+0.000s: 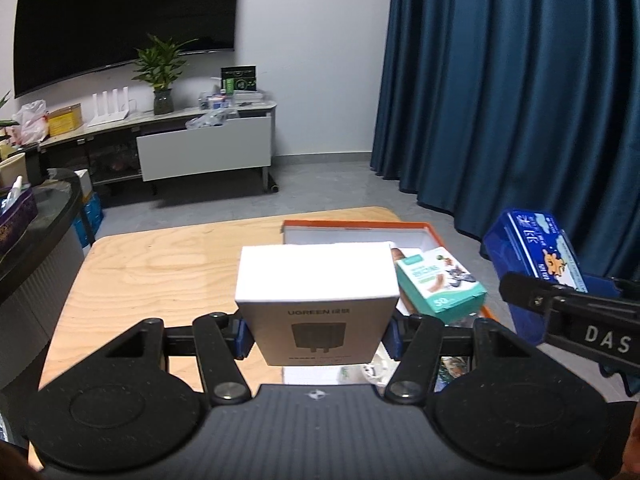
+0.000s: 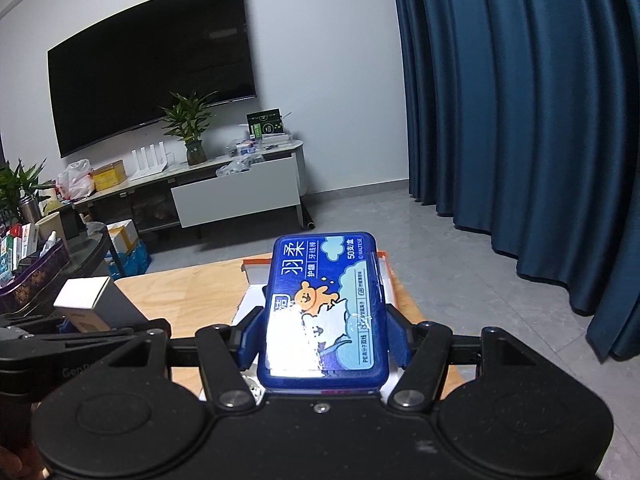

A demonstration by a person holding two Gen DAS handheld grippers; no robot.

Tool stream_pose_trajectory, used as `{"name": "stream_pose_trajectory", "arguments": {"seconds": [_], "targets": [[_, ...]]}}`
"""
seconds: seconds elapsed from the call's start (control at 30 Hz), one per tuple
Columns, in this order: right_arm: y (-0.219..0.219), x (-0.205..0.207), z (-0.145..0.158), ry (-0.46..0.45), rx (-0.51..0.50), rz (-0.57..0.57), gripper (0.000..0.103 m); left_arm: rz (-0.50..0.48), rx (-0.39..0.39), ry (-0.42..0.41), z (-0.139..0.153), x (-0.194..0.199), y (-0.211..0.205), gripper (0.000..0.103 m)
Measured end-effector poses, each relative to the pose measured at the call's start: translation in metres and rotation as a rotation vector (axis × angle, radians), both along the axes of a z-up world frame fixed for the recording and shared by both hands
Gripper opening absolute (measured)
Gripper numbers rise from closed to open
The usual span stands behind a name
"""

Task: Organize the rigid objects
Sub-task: 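Carry the UGREEN charger box and blue tin over the white box with both grippers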

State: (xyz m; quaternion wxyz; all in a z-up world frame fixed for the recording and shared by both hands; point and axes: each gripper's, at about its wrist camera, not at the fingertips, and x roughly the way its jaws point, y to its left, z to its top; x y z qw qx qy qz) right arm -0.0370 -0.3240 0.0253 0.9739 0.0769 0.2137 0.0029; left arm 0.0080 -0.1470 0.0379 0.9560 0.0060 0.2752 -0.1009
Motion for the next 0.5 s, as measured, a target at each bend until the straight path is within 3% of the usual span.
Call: {"name": "stream_pose_trajectory", "arguments": {"seconds": [0.5], "targets": [[-0.014,-0.002,-0.010,0.019,0.006,-0.032,0.074,-0.027,-0.028,0.013,-0.007,0.007,0.004,0.060]]}}
